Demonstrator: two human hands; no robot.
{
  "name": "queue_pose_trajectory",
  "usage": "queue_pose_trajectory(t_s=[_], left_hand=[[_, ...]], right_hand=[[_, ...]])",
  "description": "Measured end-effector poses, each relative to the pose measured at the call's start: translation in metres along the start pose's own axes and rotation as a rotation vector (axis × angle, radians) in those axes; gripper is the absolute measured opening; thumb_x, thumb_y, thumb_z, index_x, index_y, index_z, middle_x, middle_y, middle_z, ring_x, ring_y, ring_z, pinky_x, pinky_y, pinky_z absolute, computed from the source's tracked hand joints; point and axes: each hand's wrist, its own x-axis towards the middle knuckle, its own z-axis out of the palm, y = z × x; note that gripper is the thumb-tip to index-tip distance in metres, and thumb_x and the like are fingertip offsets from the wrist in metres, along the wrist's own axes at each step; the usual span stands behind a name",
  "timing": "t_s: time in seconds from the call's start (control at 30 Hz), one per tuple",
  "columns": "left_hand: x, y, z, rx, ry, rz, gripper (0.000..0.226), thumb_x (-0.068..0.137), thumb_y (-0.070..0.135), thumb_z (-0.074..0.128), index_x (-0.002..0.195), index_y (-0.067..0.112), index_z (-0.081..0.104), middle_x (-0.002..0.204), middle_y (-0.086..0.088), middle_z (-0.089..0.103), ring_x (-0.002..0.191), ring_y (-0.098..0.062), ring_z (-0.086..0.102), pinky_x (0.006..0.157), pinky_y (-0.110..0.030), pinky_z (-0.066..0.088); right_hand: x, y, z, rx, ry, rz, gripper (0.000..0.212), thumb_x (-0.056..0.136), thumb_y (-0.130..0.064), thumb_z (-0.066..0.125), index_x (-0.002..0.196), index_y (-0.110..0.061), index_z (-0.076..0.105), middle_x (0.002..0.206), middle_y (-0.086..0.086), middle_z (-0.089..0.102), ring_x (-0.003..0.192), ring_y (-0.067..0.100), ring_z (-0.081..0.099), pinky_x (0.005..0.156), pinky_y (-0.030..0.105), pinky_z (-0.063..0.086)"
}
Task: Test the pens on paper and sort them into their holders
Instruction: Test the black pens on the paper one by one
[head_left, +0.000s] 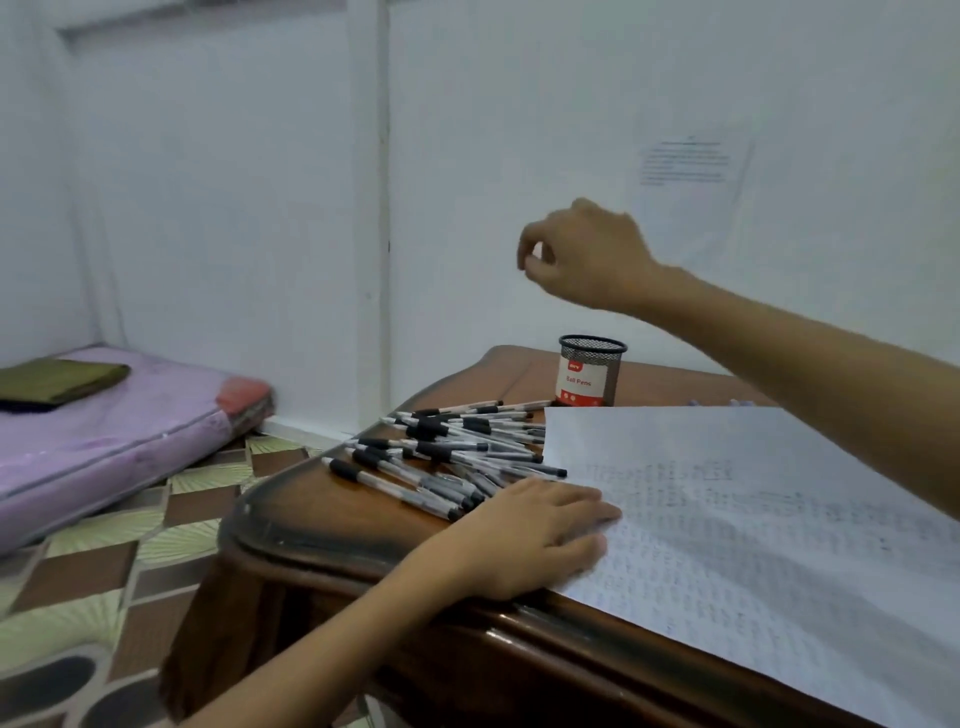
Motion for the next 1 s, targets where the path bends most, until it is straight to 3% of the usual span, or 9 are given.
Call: queue_pose_trajectory(t_s=[0.2,0.3,0.4,0.5,0.6,0.73,0.8,0.9,1.0], left_hand=[[-0.001,-0.001,0.001,0.020,0.018,0.015,0.046,0.102,0.038,0.029,0.146,0.025,0.030,0.154,0.002,0.024,0.141,-0.012,0.019,0.113,-0.028,0.006],[-0.001,-0.001,0.001,0.028,0.023,0.018,0.046,0.102,0.036,0.029,0.146,0.024,0.030,0.154,0.001,0.024,0.141,-0.013,0.018,0.114,-0.030,0.006],[0.000,-0.001,0.001,0.025,0.032,0.018,0.046,0.102,0.036,0.030,0.146,0.024,0.030,0.154,0.000,0.025,0.140,-0.013,0.019,0.114,-0.029,0.006],[0.000,-0.002,0.003,0.019,0.044,0.020,0.046,0.102,0.036,0.030,0.146,0.025,0.030,0.154,0.001,0.026,0.140,-0.013,0.020,0.114,-0.031,0.006],[0.000,-0.003,0.004,0.021,0.061,0.015,0.045,0.101,0.036,0.032,0.146,0.025,0.032,0.153,0.000,0.027,0.140,-0.014,0.021,0.113,-0.029,0.007],[0.000,-0.002,0.004,0.021,0.046,0.012,0.046,0.102,0.036,0.031,0.146,0.025,0.031,0.153,0.001,0.027,0.140,-0.013,0.020,0.113,-0.029,0.007],[-0.001,-0.002,0.003,0.013,0.048,0.013,0.046,0.101,0.036,0.031,0.146,0.025,0.031,0.153,0.000,0.027,0.140,-0.014,0.020,0.113,-0.028,0.007],[-0.001,-0.003,0.002,-0.003,0.046,0.013,0.046,0.101,0.037,0.031,0.146,0.026,0.031,0.153,0.001,0.027,0.140,-0.013,0.020,0.112,-0.027,0.008],[-0.001,-0.002,0.002,0.003,0.029,0.009,0.045,0.102,0.037,0.030,0.146,0.027,0.030,0.153,0.004,0.026,0.140,-0.010,0.019,0.110,-0.023,0.008]], right_hand=[[-0.017,0.001,0.114,0.001,-0.519,-0.038,0.036,0.096,-0.011,0.036,0.125,-0.019,0.056,0.127,0.006,0.054,0.123,0.024,0.038,0.091,0.037,0.034],[-0.030,0.015,0.144,0.049,-0.611,-0.016,0.041,0.094,-0.003,0.035,0.129,-0.016,0.054,0.131,0.006,0.054,0.122,0.024,0.041,0.097,0.035,0.034],[-0.038,0.024,0.158,0.107,-0.642,-0.027,0.038,0.096,-0.008,0.040,0.130,-0.018,0.053,0.129,0.004,0.056,0.120,0.023,0.041,0.100,0.033,0.031],[-0.040,0.026,0.158,0.178,-0.594,-0.040,0.032,0.094,-0.016,0.053,0.126,-0.016,0.057,0.120,0.003,0.061,0.114,0.019,0.048,0.089,0.022,0.030],[-0.042,0.026,0.159,0.274,-0.534,-0.008,0.020,0.090,-0.015,0.061,0.109,-0.010,0.065,0.107,0.005,0.065,0.093,0.011,0.052,0.073,0.017,0.036],[-0.043,0.029,0.163,0.301,-0.500,0.042,0.012,0.088,-0.019,0.063,0.098,-0.013,0.064,0.098,0.000,0.064,0.086,0.009,0.053,0.074,0.022,0.043],[-0.043,0.032,0.157,0.372,-0.416,0.098,0.014,0.088,-0.021,0.063,0.099,-0.013,0.062,0.093,-0.003,0.063,0.083,0.009,0.054,0.067,0.020,0.040],[-0.043,0.037,0.133,0.679,-0.229,0.257,0.017,0.089,-0.022,0.062,0.100,-0.011,0.060,0.088,-0.003,0.063,0.075,0.008,0.055,0.063,0.017,0.040],[-0.050,0.042,0.099,1.030,-0.011,0.537,0.007,0.094,-0.025,0.055,0.089,-0.020,0.052,0.087,0.001,0.063,0.065,0.010,0.056,0.056,0.019,0.043]])
